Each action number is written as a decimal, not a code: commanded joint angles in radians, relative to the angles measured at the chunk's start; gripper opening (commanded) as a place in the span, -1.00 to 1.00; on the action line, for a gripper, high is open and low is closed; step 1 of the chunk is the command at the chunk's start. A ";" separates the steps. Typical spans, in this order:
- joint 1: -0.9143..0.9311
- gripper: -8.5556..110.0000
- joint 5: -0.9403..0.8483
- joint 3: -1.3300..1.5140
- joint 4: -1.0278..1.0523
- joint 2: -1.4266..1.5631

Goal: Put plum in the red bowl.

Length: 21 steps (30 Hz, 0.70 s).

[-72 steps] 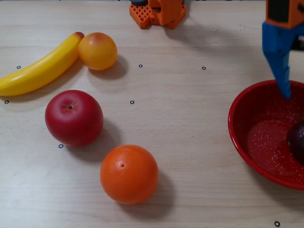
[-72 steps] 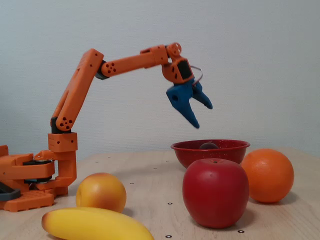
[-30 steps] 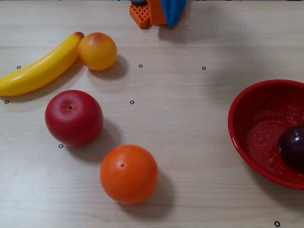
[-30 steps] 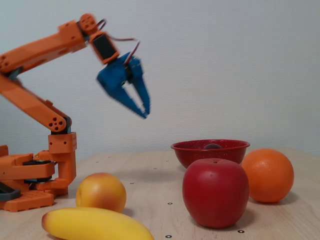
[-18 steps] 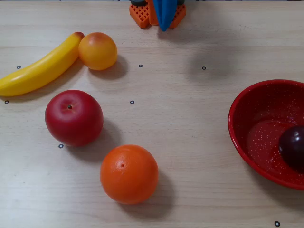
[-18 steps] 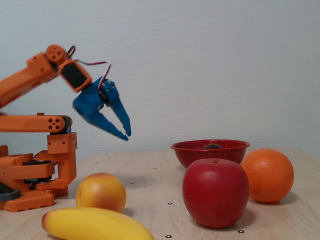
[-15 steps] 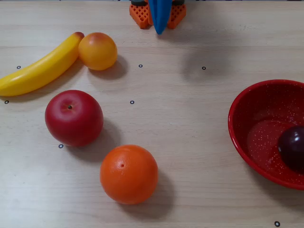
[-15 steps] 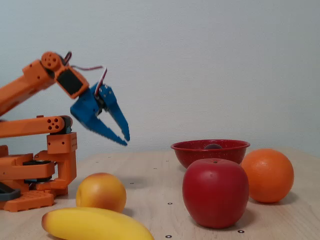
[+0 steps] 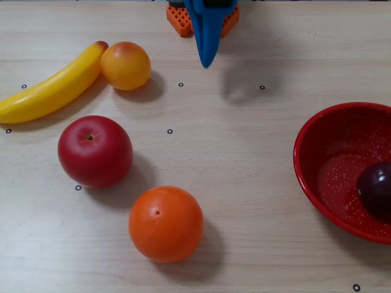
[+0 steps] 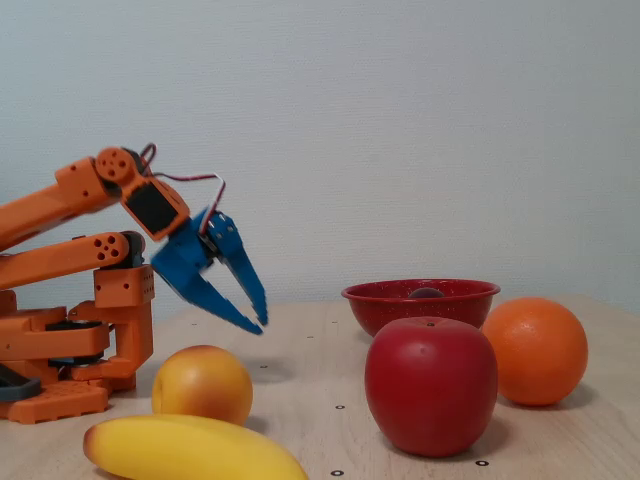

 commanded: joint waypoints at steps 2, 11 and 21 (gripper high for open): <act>0.031 -0.86 0.043 0.028 -0.133 0.017; 0.044 -0.86 0.112 0.227 -0.334 0.017; 0.052 -0.86 0.201 0.333 -0.408 0.018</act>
